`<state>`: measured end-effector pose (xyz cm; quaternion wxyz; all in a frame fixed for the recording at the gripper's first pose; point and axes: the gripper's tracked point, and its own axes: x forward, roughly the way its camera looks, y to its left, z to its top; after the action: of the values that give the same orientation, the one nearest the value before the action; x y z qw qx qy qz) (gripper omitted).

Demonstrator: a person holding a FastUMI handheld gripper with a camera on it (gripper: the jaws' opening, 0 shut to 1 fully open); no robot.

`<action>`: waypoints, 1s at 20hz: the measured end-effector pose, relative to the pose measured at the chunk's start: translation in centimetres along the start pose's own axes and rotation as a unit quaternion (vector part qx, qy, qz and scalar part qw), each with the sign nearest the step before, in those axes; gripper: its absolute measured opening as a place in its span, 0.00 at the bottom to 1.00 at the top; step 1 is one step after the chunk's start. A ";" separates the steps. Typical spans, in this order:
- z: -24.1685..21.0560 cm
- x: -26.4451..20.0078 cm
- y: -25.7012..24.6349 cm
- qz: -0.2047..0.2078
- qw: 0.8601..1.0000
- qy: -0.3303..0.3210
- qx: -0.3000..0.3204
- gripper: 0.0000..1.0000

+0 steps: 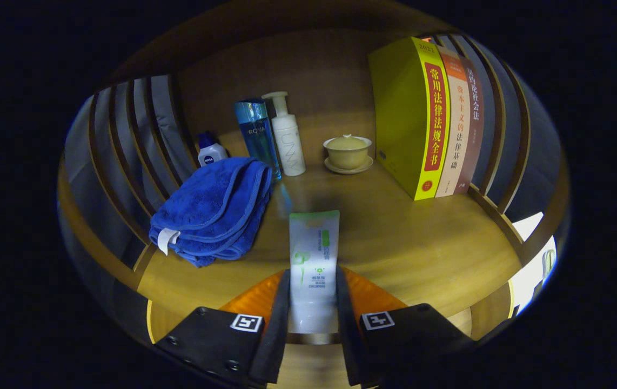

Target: Pull open the drawer, take out the items inside it, and place them on the countertop above the cabinet.

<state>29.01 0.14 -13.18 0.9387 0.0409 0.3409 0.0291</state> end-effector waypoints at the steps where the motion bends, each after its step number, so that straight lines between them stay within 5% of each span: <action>1: 0.1 0.0 0.0 -0.002 1.000 -0.003 0.000 0.53; 11: 0.6 -0.7 -0.1 0.004 1.000 -0.023 0.018 0.60; 18: 2.4 -5.2 0.2 0.032 0.995 -0.090 0.032 0.98; 20: 2.4 -6.5 0.5 0.035 0.994 -0.099 0.025 0.98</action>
<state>25.59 0.00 -7.17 0.9651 0.0790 0.2449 0.0493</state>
